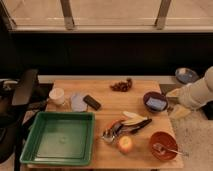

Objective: Place grapes in tray

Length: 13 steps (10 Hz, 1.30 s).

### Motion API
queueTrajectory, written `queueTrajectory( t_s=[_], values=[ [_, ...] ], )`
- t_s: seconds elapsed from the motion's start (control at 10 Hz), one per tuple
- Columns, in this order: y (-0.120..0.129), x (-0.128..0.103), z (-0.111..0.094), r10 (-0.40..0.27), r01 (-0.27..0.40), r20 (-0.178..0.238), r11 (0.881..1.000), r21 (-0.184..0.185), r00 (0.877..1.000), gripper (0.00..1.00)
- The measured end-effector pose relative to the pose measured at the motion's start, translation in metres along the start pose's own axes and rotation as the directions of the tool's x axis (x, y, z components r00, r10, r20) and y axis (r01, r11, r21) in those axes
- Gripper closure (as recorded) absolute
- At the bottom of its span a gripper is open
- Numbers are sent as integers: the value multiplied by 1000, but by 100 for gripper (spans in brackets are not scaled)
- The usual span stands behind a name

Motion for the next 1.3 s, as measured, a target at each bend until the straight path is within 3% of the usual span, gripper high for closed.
queueTrajectory(
  t_s=[0.5,0.7,0.9,1.3],
  values=[
    [-1,0,-1,-5,5,-7,1000,3,1000,35],
    [-15,-12,4,-30,30,15,1000,-4,999,35],
    [-31,-34,23,-49,49,22,999,-3,999,35],
    [-64,-106,89,-88,88,34,996,14,996,35]
  ],
)
